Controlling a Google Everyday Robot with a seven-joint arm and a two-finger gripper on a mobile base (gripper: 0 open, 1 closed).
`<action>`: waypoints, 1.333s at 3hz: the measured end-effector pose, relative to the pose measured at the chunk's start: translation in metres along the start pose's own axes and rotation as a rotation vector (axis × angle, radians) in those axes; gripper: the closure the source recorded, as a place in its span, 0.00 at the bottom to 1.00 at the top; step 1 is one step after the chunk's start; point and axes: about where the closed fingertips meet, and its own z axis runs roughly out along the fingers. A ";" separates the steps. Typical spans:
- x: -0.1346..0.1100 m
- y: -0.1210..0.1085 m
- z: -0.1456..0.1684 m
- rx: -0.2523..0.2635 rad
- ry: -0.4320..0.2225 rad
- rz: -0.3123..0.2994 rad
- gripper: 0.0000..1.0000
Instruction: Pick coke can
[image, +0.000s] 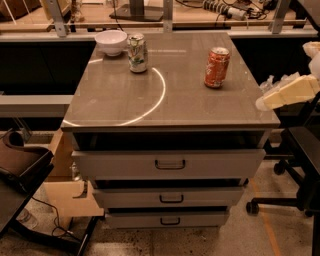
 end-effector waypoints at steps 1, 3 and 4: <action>0.000 0.000 0.000 0.000 0.000 0.000 0.00; -0.005 -0.011 0.055 0.026 -0.166 0.106 0.00; -0.012 -0.018 0.082 0.031 -0.258 0.157 0.00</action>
Offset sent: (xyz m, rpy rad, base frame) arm 0.0571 0.0143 -0.0439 0.2237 -0.0966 -0.0677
